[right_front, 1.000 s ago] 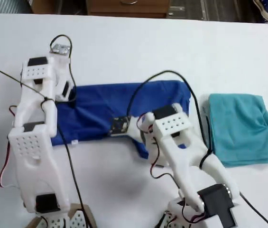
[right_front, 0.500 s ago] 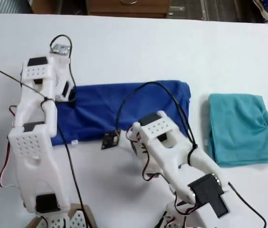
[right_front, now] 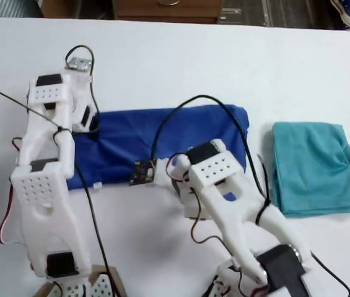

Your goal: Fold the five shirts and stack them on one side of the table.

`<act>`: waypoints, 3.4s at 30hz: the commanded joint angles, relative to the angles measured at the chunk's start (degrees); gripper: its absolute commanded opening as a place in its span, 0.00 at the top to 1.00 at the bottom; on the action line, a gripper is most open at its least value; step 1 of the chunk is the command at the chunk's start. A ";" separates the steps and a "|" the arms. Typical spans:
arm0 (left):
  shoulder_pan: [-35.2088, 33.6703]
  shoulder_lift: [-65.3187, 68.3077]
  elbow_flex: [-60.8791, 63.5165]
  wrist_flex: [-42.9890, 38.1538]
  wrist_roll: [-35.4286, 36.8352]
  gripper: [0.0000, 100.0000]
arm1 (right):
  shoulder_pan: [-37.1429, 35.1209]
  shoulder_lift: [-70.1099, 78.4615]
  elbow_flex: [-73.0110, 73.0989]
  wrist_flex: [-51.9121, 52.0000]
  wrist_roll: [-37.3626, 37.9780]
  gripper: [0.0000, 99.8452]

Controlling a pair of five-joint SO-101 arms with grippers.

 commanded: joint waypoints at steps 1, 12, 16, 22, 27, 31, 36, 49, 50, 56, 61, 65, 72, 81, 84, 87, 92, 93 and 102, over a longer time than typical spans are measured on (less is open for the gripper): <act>0.70 0.44 -1.01 -2.29 0.09 0.79 | 1.80 4.09 -1.93 -4.53 -0.09 0.76; 0.70 0.44 -1.01 -2.29 0.09 0.79 | 3.03 12.88 -1.93 -7.43 -0.09 0.76; 0.70 0.44 -1.01 -2.29 0.09 0.79 | 3.03 13.05 -0.44 -8.40 -0.09 0.76; 0.70 0.44 -1.01 -2.29 0.09 0.79 | 3.03 13.05 7.91 -15.69 -0.18 0.76; 0.70 0.44 -1.01 -2.29 0.09 0.79 | 3.12 12.53 8.53 -17.80 -5.27 0.87; 0.70 0.44 -1.01 -2.29 0.09 0.79 | 3.47 12.53 7.82 -18.07 -5.27 0.96; 0.70 0.44 -1.01 -2.29 0.09 0.79 | 3.47 12.88 6.33 -18.15 -5.27 0.96; 0.70 0.44 -1.01 -2.29 0.09 0.79 | 3.56 12.44 -10.55 1.63 0.70 0.96; 0.70 0.44 -1.01 -2.29 0.09 0.79 | 3.56 12.44 -12.48 3.30 1.23 0.96; 0.70 0.44 -1.01 -2.29 0.09 0.79 | 4.88 12.97 -22.33 7.25 1.67 0.96; 0.70 0.44 -1.01 -2.29 0.09 0.79 | 9.45 12.97 -26.29 6.99 5.01 0.96; 0.70 0.44 -1.01 -2.29 0.09 0.79 | 11.03 13.05 -27.43 5.67 6.15 0.96; 0.70 0.44 -1.01 -2.29 0.09 0.79 | 7.34 13.05 -24.53 6.29 5.98 0.96; 0.70 0.44 -1.01 -2.29 0.09 0.79 | 0.84 12.44 -13.01 1.63 -3.34 0.76; 0.70 0.44 -1.01 -2.29 0.09 0.79 | -1.89 12.35 -10.46 1.71 -3.78 0.73; 0.70 0.44 -1.01 -2.29 0.09 0.79 | -3.74 9.45 -7.03 1.36 -3.87 0.73; 0.70 0.44 -1.01 -2.29 0.09 0.79 | -4.44 1.98 -1.14 0.66 -3.87 0.73; 0.70 0.44 -1.01 -2.29 0.09 0.79 | -4.35 1.10 0.26 -0.31 -3.87 0.73; 0.70 0.44 -1.01 -2.29 0.09 0.79 | -4.44 2.95 8.00 -10.86 -7.38 0.73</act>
